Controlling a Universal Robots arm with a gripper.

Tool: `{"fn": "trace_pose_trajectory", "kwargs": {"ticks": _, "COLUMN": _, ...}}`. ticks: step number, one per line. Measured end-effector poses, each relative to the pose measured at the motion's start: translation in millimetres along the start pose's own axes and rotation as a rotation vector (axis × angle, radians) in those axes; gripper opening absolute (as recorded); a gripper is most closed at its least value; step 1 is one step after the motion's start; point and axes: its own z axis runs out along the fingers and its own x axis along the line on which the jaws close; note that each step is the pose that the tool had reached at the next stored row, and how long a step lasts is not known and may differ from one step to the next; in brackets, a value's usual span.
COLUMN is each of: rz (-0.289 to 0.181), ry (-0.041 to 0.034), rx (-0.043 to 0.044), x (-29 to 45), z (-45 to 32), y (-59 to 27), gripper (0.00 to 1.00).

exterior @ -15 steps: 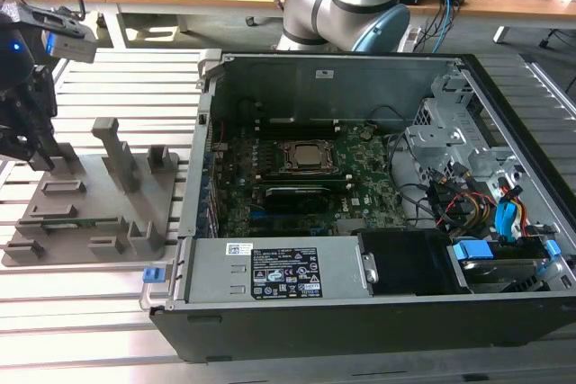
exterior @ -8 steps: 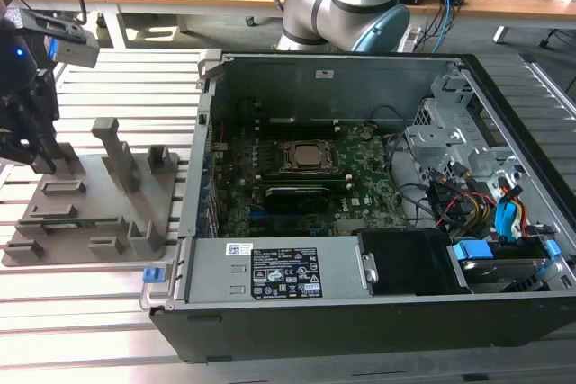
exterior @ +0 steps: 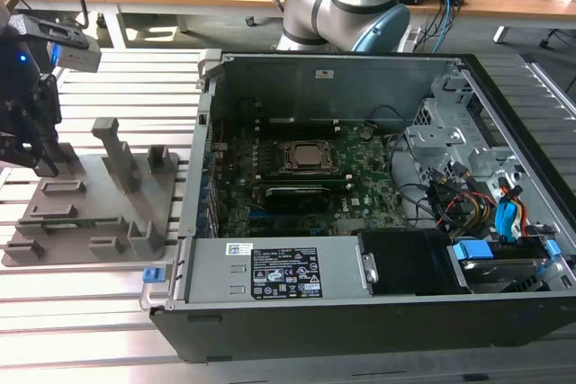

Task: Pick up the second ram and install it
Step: 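Pick up the second ram and move it above second insertion slot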

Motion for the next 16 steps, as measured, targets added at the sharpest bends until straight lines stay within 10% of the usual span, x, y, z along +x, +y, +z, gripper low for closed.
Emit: {"fn": "trace_pose_trajectory", "kwargs": {"ticks": 16, "rz": 0.0, "ry": 0.0, "rx": 0.0001, "x": 2.1, "z": 16.1, "y": -0.2, "gripper": 0.3}}
